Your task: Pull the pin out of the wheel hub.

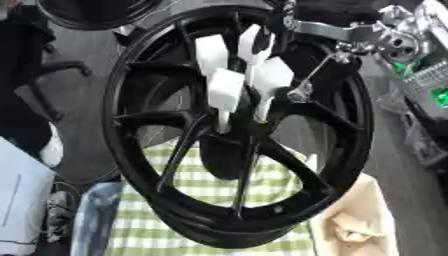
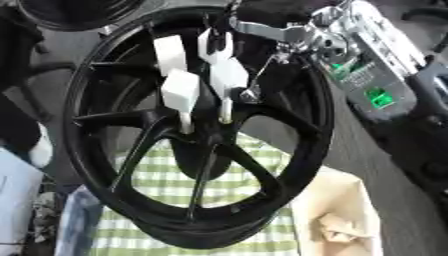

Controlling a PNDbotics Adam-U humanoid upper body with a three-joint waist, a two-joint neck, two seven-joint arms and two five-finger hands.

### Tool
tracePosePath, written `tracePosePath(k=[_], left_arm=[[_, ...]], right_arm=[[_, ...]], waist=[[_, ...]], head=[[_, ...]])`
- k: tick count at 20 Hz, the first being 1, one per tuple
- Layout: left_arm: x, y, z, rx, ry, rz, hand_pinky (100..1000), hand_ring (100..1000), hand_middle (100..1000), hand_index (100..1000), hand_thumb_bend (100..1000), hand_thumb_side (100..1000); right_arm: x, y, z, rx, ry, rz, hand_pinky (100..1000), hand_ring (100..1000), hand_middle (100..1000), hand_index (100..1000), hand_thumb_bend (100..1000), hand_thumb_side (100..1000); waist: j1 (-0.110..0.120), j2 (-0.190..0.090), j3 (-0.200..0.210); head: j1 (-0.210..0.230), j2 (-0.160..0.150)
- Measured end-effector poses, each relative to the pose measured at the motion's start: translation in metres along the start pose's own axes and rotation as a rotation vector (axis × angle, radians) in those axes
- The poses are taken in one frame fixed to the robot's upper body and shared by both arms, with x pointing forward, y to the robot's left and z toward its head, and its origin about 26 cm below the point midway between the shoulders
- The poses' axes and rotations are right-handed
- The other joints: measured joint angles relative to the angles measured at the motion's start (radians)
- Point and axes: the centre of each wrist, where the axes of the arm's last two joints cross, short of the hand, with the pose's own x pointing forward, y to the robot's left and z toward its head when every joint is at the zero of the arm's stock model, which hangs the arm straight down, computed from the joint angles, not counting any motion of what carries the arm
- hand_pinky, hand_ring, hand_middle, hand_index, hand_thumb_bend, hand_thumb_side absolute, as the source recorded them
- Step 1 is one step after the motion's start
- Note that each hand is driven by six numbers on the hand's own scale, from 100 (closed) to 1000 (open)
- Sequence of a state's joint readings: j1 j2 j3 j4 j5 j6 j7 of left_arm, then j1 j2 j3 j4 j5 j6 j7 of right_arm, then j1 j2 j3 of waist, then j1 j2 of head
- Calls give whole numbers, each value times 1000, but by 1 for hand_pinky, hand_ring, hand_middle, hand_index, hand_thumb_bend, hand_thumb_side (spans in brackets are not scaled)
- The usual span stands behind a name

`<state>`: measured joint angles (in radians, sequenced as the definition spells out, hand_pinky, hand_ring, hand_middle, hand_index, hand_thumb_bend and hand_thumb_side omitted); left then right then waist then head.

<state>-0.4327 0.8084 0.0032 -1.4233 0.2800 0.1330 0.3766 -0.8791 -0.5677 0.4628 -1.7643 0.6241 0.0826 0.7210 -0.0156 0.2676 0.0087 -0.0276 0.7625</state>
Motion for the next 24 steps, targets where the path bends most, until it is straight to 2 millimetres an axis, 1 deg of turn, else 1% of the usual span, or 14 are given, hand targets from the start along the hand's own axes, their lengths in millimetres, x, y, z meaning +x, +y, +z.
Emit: tracePosePath(k=[16,24], left_arm=[[-1,0,0,-2,1,4,898,850,867,879,437,787],[-3,-1,2,0,9,10,899,850,867,876,434,788]], right_arm=[[-10,10,-5,50,20,-19,663,609,631,715,402,100],[-12,12,-7,49,24,-41,637,575,569,665,340,100]], waist=[[0,7,5],[1,10,5]], head=[[-5,0],[-7,0]])
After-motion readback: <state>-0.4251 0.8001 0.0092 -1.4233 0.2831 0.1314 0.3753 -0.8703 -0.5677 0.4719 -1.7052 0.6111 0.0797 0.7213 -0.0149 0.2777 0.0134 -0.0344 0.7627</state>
